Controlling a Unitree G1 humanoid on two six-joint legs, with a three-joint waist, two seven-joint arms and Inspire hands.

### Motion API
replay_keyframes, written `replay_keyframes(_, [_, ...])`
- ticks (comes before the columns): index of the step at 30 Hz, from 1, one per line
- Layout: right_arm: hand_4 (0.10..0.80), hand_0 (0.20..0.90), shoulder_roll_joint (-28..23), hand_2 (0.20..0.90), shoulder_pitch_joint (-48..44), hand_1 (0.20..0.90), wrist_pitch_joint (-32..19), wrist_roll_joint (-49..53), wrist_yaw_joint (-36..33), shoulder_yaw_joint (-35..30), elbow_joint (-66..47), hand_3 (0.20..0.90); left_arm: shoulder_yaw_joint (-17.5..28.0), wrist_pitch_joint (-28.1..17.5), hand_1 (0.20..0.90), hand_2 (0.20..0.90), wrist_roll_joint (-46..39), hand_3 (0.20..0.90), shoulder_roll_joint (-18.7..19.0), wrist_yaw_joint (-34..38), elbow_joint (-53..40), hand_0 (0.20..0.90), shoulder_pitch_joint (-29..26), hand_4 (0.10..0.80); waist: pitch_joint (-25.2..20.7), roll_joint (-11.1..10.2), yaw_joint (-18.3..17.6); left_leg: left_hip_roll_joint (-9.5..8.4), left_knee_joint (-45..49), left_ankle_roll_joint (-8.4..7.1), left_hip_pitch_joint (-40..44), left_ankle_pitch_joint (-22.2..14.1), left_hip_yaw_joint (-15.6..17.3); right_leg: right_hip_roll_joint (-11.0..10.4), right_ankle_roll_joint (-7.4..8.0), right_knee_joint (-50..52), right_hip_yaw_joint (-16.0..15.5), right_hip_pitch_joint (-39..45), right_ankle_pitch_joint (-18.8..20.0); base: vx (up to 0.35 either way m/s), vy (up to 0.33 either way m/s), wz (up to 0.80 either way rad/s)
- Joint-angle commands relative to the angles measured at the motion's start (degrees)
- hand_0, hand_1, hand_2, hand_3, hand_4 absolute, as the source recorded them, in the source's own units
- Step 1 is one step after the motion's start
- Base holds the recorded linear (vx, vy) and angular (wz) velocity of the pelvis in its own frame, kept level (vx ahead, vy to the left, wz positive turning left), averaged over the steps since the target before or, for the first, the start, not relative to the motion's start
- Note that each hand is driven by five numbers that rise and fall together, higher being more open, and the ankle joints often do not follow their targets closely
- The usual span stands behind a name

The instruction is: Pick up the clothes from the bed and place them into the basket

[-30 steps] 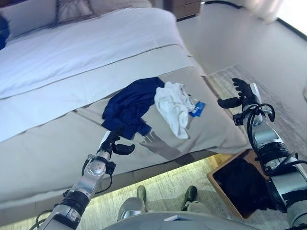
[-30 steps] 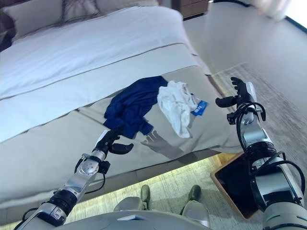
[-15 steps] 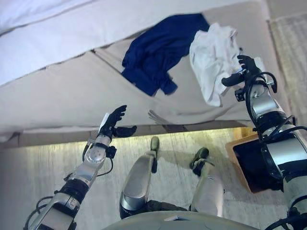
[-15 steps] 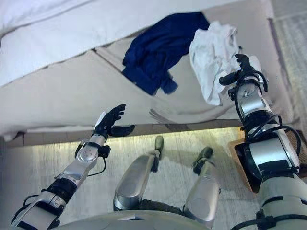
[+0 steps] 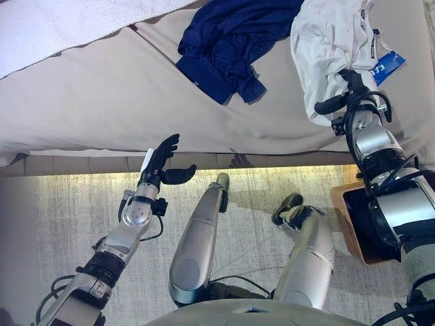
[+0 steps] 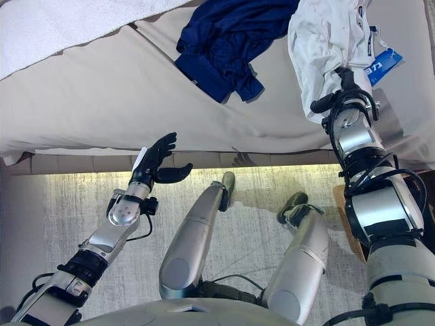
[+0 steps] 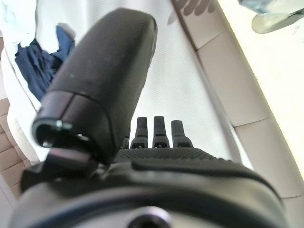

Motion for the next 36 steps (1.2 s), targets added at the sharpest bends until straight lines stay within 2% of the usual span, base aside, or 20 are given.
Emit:
replay_keyframes(1, [0.800,0.900,-0.83,0.900,-4.82,0.900,-3.84,2.06,0.07,3.46,-1.23,0.900,1.50,-2.94,0.900,0.900,-0.99,0.900,3.20,2.00,-6.53,0.900,2.47,0.800,-1.20,0.87,0.80,-1.68,6.66,3.64,1.44,-9.22,2.13,4.84,-1.52,2.78,2.63,3.84,-3.79,0.000,0.000,0.00])
replay_keyframes(2, [0.251,0.429,-0.89,0.429,-4.85,0.429,-3.92,2.28,-0.53,3.34,-1.77,0.351,1.67,-2.79,0.900,0.900,-0.98,0.900,3.32,2.07,-6.59,0.900,2.58,0.800,-1.20,0.76,0.78,-1.61,6.98,3.66,1.72,-9.48,2.12,4.82,-1.57,2.90,2.52,4.21,-3.96,0.000,0.000,0.00])
replay_keyframes(3, [0.100,0.300,-0.88,0.300,-4.80,0.300,-4.11,2.42,-0.82,3.20,-1.77,0.200,1.73,-2.76,0.900,0.900,-0.98,0.900,3.31,2.04,-6.55,0.900,2.66,0.800,-1.20,0.70,0.80,-1.61,6.94,3.66,2.03,-9.55,2.12,4.82,-1.57,2.82,2.48,4.52,-3.99,0.000,0.000,0.00])
replay_keyframes(9, [0.100,0.300,-1.10,0.300,-4.47,0.300,-5.27,0.75,-1.15,3.01,-2.32,0.200,1.52,-3.77,0.900,0.900,-0.34,0.900,3.15,1.13,-5.52,0.900,3.18,0.800,-1.20,-0.18,0.59,-1.32,3.83,2.73,7.78,-8.88,2.34,4.75,-0.79,-1.10,1.63,10.79,-2.65,0.023,0.007,-0.03])
replay_keyframes(17, [0.100,0.300,-2.82,0.300,-5.14,0.300,-6.17,0.09,-2.34,2.29,-2.36,0.200,1.32,-5.10,0.900,0.900,0.38,0.900,2.64,1.60,-4.07,0.900,1.78,0.800,-1.24,-1.47,-0.61,-0.40,-6.20,0.58,19.98,-4.35,3.43,6.04,0.57,-12.97,1.15,23.49,0.77,0.004,0.027,-0.13])
replay_keyframes(19, [0.100,0.300,-3.43,0.300,-4.87,0.300,-6.29,-0.11,-2.84,1.73,-2.60,0.200,1.30,-4.74,0.900,0.900,0.57,0.900,2.53,1.83,-3.74,0.900,1.66,0.800,-3.00,-2.00,-0.97,-0.10,-9.48,0.14,23.22,-3.69,3.51,6.81,0.94,-16.94,1.23,26.89,1.71,0.016,0.023,-0.09])
replay_keyframes(20, [0.100,0.300,-3.88,0.300,-4.73,0.300,-6.21,-0.15,-2.79,1.42,-2.77,0.200,1.26,-4.46,0.900,0.900,0.49,0.900,2.57,1.83,-3.52,0.900,1.47,0.800,-3.90,-2.28,-1.21,-0.06,-11.48,0.29,23.94,-1.69,3.87,6.97,0.54,-19.48,0.56,27.97,3.52,0.007,0.020,-0.09])
replay_keyframes(23, [0.100,0.300,-4.85,0.300,-4.25,0.300,-6.61,0.07,-2.66,0.85,-2.64,0.200,1.31,-3.94,0.900,0.900,0.51,0.900,2.51,1.53,-2.85,0.900,1.45,0.800,-5.72,-2.78,-1.62,0.35,-14.48,-0.13,26.84,-1.21,4.03,7.90,0.84,-23.24,0.60,31.03,4.35,0.023,0.005,-0.06])
replay_keyframes(32, [0.100,0.300,-9.04,0.300,-1.07,0.300,-7.90,1.07,0.47,-1.62,-4.52,0.200,1.55,-2.68,0.900,0.900,1.68,0.900,2.05,0.58,-1.12,0.900,3.17,0.800,-12.56,-5.03,-2.91,1.29,-25.84,-1.23,36.36,0.04,6.03,10.69,2.98,-35.92,0.61,40.35,7.58,0.069,-0.004,-0.08])
replay_keyframes(36, [0.100,0.300,-9.74,0.300,-0.41,0.300,-9.01,1.05,-2.50,-1.82,-5.23,0.200,1.11,-2.69,0.900,0.900,1.45,0.900,2.19,0.38,-1.28,0.900,3.16,0.800,-13.95,-5.43,-3.20,1.51,-29.40,-1.66,37.41,1.96,6.11,11.45,3.54,-39.58,0.64,41.56,9.35,0.002,-0.012,0.02])
